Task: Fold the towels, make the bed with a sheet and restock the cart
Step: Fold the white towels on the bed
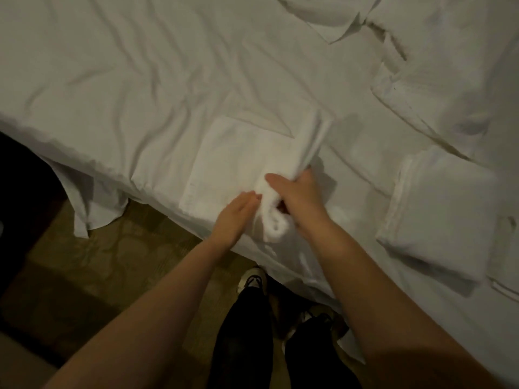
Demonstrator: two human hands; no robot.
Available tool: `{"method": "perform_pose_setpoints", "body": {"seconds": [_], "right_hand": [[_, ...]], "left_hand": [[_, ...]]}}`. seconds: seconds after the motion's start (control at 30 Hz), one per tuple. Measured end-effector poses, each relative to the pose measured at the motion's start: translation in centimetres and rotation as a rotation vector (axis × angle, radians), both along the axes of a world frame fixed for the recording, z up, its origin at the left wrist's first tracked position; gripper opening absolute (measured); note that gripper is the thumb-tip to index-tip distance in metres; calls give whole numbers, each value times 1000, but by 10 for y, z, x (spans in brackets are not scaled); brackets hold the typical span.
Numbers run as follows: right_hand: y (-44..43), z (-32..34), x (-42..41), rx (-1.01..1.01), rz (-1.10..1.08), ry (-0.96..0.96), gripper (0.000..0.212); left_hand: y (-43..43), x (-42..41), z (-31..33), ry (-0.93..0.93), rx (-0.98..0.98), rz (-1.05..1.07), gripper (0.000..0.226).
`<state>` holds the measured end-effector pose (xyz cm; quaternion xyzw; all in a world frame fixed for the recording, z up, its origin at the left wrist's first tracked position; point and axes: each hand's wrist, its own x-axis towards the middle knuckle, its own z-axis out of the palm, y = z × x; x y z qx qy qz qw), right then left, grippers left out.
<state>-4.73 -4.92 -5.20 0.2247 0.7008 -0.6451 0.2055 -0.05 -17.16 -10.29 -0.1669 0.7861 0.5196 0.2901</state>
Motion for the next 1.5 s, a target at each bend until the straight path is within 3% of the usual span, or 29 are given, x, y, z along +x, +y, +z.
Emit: {"method": "perform_pose_setpoints", "body": {"seconds": [0.07, 0.13, 0.17, 0.2, 0.23, 0.33, 0.47, 0.6, 0.67, 0.8, 0.97, 1.07, 1.17, 1.23, 1.3, 1.4, 1.5], "right_hand": [[-42, -4, -8, 198, 132, -4, 66], [-76, -15, -15, 268, 208, -9, 76], [-89, -18, -18, 289, 224, -5, 77], [-100, -22, -21, 304, 227, -6, 77], [-108, -25, -25, 317, 225, -6, 78], [-121, -37, -32, 361, 279, -43, 76], [-118, -43, -27, 318, 497, -69, 57], [-88, -33, -20, 442, 350, 170, 35], [-71, -32, -14, 613, 297, 287, 37], [-54, -53, -6, 975, 601, 281, 48], [-47, -73, -8, 1038, 713, 256, 58], [-39, -70, -11, 824, 479, 188, 77], [-29, -61, -5, 295, 107, -36, 95], [-20, -53, 6, -30, 17, -238, 87], [-6, -40, 18, -276, 0, -366, 69], [32, -16, 32, -394, -88, -322, 47], [95, 11, 41, -264, -156, -177, 65]], "left_hand": [[-15, -5, 19, 100, 119, 459, 39], [-38, -12, 17, 219, 283, 850, 49], [-45, -17, 17, 124, 395, 897, 51], [-47, -25, 25, -92, 520, 902, 53], [-55, -28, 25, -250, 629, 810, 56], [-86, -27, 21, -206, 516, 634, 54], [-97, -33, 14, -110, 46, 395, 51], [-95, -28, 7, 87, -217, 254, 44], [-97, -23, 3, 152, -292, 302, 41], [-101, -16, -12, 109, -456, 154, 45], [-99, -39, -22, -46, -459, 104, 57], [-92, -47, -18, -98, -439, 55, 69], [-89, -48, -19, -220, -373, 134, 88], [-86, -41, -18, -343, -266, 223, 99], [-75, -27, -9, -418, -51, 349, 92], [-44, -7, 12, -452, 290, 429, 58], [11, -9, 35, -391, 436, 354, 35]]}}
